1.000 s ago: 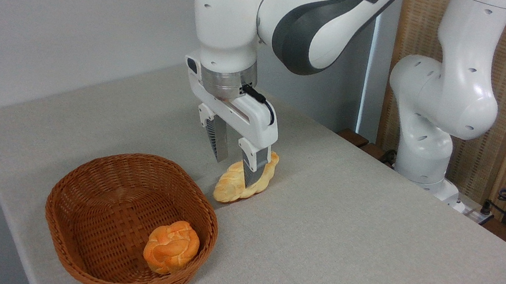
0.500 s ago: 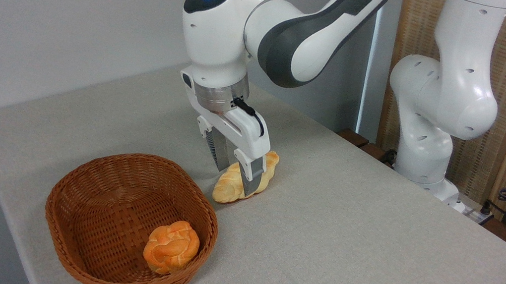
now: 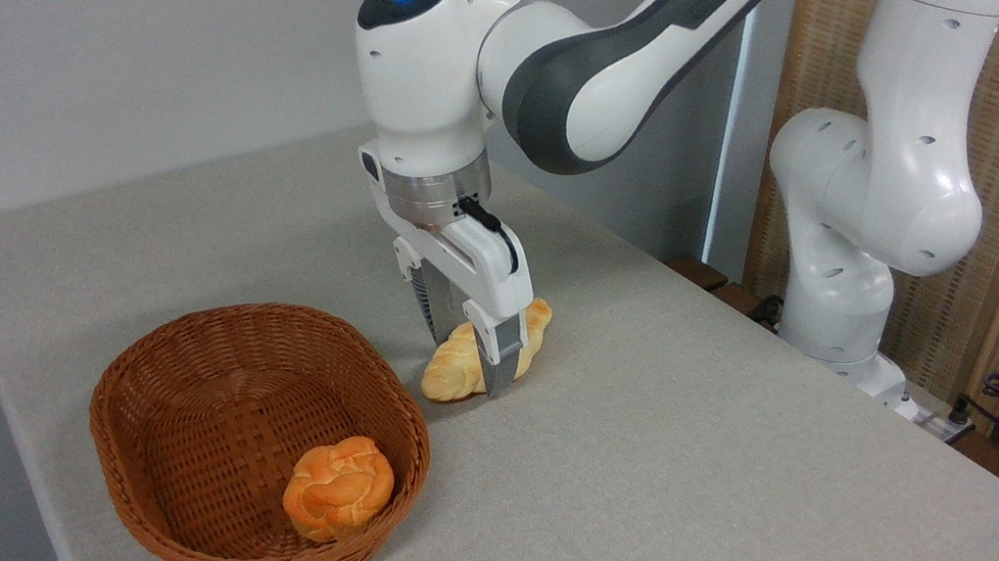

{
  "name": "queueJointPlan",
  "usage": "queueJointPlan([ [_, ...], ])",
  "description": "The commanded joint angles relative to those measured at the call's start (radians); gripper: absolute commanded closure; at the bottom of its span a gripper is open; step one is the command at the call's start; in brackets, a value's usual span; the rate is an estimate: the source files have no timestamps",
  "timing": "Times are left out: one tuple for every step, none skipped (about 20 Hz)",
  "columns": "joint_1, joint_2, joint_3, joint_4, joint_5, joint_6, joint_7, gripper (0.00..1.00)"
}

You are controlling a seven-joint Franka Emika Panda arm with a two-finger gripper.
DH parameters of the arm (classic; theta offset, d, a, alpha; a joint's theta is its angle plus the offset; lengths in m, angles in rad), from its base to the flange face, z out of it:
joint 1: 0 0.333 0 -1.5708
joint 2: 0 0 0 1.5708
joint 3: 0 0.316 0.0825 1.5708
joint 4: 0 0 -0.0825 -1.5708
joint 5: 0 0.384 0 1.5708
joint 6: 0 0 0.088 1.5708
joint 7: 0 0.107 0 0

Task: Put bread into the basket
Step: 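Close the gripper fingers around the middle of the bread roll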

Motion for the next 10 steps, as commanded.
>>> queueJointPlan([
  [-0.004, -0.003, -0.001, -0.006, 0.017, 0.006, 0.008, 0.0],
  [-0.004, 0.001, -0.001, -0.006, 0.017, 0.006, 0.006, 0.0],
  [-0.004, 0.003, -0.001, -0.006, 0.017, 0.006, 0.006, 0.0],
  [-0.004, 0.003, -0.001, -0.006, 0.017, 0.006, 0.006, 0.0],
  [-0.004, 0.002, -0.004, -0.004, 0.017, 0.004, 0.005, 0.0],
  [-0.004, 0.0, -0.011, -0.004, 0.017, 0.004, 0.003, 0.04],
  [-0.004, 0.0, -0.028, -0.004, 0.016, 0.004, 0.003, 0.17],
  [-0.004, 0.0, -0.031, -0.004, 0.016, 0.004, 0.003, 0.33],
  [-0.004, 0.0, -0.033, -0.003, 0.016, 0.004, 0.003, 0.44],
  [-0.004, -0.003, -0.033, -0.003, 0.016, 0.004, 0.002, 0.52],
])
